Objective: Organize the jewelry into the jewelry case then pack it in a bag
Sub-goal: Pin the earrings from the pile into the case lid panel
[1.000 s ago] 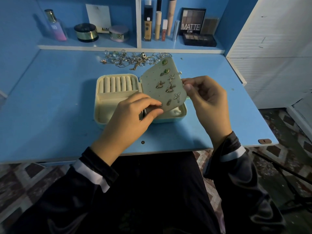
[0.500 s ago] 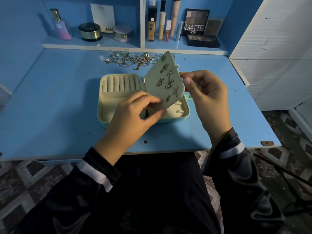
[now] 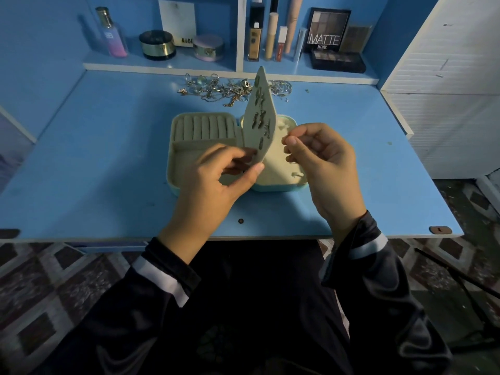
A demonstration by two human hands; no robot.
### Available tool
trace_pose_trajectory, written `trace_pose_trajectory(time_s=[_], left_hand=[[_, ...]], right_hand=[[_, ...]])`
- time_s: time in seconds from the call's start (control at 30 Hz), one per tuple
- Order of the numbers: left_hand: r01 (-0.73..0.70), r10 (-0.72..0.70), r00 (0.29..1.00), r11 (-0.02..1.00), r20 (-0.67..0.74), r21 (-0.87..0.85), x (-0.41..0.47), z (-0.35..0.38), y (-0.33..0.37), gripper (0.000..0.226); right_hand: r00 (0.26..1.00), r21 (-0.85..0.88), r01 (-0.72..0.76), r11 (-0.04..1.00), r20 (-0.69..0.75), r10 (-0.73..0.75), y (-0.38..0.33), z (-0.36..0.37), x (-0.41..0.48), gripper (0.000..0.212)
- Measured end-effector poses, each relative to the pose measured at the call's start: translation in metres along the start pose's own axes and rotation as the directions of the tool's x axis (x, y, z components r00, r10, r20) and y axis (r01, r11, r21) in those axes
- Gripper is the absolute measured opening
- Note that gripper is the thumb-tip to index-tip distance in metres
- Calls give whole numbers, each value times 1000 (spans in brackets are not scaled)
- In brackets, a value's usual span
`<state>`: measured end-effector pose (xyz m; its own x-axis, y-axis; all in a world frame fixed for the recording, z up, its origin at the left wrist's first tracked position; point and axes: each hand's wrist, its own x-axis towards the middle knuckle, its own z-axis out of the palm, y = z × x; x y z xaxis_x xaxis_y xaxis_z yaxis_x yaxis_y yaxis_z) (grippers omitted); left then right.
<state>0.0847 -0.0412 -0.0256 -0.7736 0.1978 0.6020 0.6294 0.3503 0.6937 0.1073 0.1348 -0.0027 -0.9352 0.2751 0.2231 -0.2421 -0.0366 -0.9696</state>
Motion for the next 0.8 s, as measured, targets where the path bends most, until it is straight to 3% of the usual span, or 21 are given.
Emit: trace_pose_trajectory(time_s=[0.2,0.37,0.8], left_hand=[[50,-49,999,996,21,-73,0,-3,1,15],[153,-138,986,969,92,-194,1,-8,7,13],[189,-162,980,943,118,-275,2,-11,8,15]], right_hand=[[993,124,-98,987,84,88,2,7,-4,7],[982,125,-146,981,135,129,5,11,-6,13],[984,71,-162,984,81,156,11,15,-8,9]])
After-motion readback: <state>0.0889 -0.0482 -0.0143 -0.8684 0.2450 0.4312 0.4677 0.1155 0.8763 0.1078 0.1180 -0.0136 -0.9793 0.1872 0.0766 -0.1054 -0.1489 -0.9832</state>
